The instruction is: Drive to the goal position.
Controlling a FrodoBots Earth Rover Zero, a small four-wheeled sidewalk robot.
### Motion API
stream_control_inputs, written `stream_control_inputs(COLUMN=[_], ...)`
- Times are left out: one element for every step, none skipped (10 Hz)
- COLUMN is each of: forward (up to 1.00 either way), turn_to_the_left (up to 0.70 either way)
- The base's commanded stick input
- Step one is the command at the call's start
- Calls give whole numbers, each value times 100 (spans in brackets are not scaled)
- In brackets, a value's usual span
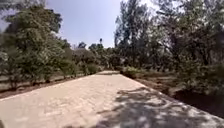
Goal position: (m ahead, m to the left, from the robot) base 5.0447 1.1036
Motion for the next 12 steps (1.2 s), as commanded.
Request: stream_control_inputs(forward=[50,50,50,50,50,50,50,50,50,50,50,50], turn_to_the_left=[0,0,0,0,0,0,0,0,0,0,0,0])
